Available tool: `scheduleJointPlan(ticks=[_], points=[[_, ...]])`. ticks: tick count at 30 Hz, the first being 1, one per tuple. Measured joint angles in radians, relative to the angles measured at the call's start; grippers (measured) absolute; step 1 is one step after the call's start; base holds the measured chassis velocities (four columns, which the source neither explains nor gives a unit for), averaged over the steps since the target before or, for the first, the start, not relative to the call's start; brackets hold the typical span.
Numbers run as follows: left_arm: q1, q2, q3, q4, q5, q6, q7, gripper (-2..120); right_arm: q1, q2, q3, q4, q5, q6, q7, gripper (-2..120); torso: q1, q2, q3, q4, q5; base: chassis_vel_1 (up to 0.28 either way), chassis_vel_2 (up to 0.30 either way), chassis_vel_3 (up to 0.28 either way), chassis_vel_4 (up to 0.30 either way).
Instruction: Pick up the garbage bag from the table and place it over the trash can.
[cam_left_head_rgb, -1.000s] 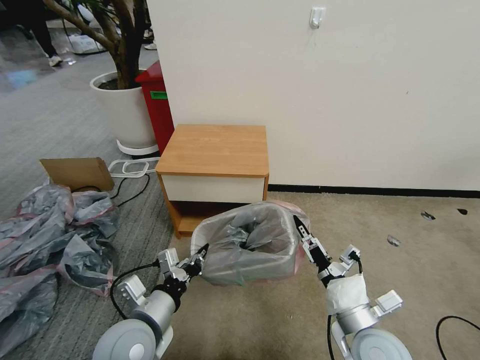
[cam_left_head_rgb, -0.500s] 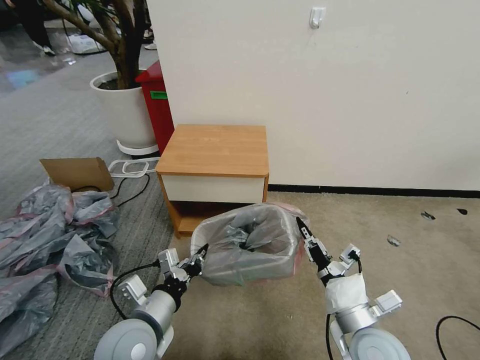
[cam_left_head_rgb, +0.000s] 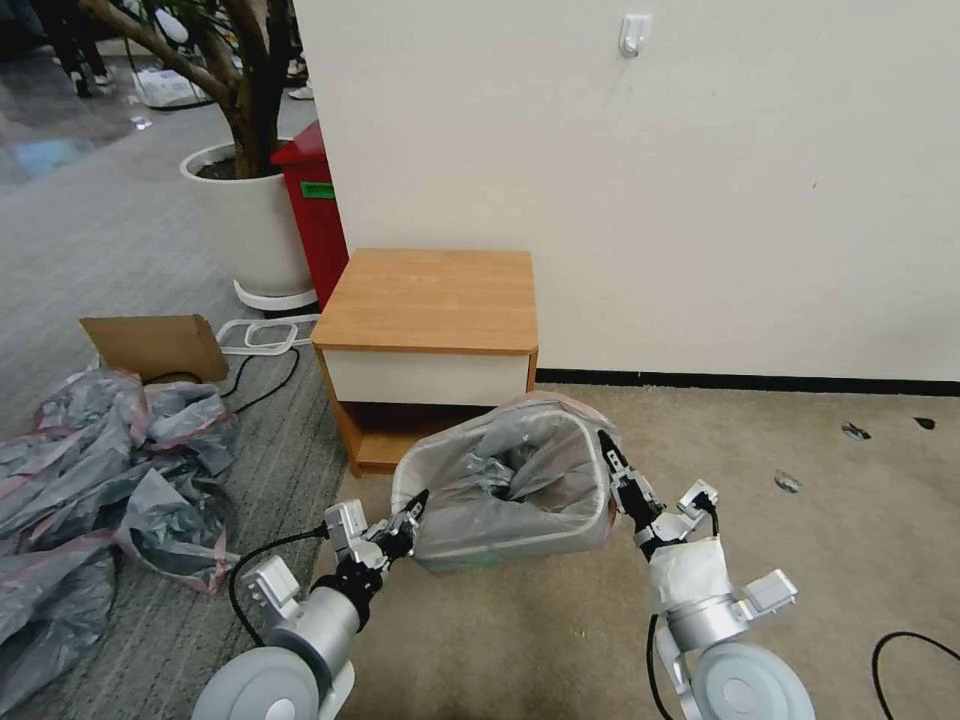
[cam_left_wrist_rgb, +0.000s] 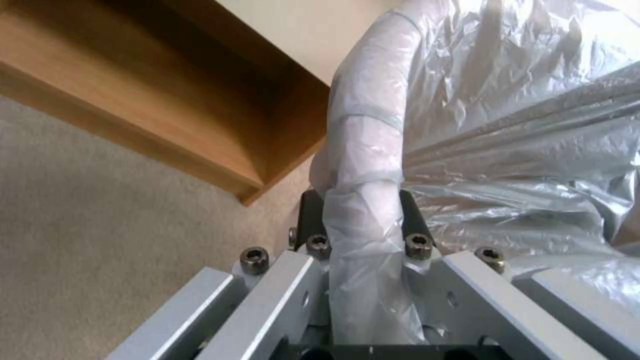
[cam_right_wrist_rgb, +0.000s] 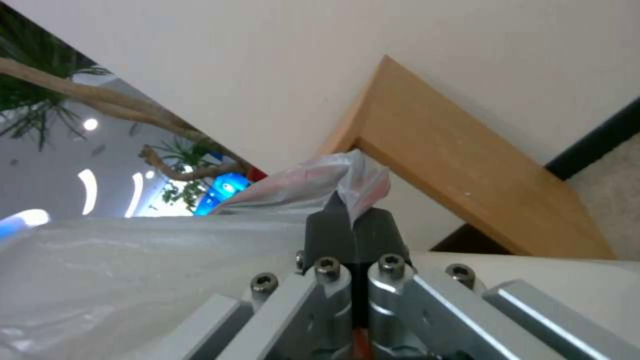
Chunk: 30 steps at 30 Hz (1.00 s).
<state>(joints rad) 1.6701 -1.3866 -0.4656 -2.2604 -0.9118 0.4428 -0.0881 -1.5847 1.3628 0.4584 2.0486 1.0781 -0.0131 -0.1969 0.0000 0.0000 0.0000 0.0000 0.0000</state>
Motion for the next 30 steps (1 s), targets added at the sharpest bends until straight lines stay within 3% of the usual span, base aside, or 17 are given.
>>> scheduleJointPlan(ticks=[22, 26, 28, 30], points=[[0.006, -0.015, 0.016, -0.015, 0.003, 0.003, 0.002, 4, 0.050, -0.016, 0.005, -0.149, -0.096, 0.026, 0.040, 0, 0.000, 0.000, 0.000, 0.0000, 0.0001, 0.000, 0.000, 0.000, 0.000], [0.000, -0.017, 0.015, -0.013, 0.005, 0.003, -0.006, 4, 0.042, -0.012, 0.006, -0.152, -0.171, 0.036, 0.054, 0, 0.000, 0.000, 0.000, 0.0000, 0.0001, 0.000, 0.000, 0.000, 0.000], [-0.008, -0.021, 0.013, -0.011, 0.016, -0.001, -0.030, 4, 0.029, -0.006, 0.010, -0.152, -0.277, 0.069, 0.066, 12, 0.000, 0.000, 0.000, 0.0000, -0.0001, 0.000, 0.000, 0.000, 0.000], [-0.010, -0.022, 0.012, -0.011, 0.019, -0.002, -0.039, 4, 0.024, -0.004, 0.011, -0.151, -0.309, 0.081, 0.069, 15, 0.000, 0.000, 0.000, 0.0000, 0.0000, 0.000, 0.000, 0.000, 0.000]])
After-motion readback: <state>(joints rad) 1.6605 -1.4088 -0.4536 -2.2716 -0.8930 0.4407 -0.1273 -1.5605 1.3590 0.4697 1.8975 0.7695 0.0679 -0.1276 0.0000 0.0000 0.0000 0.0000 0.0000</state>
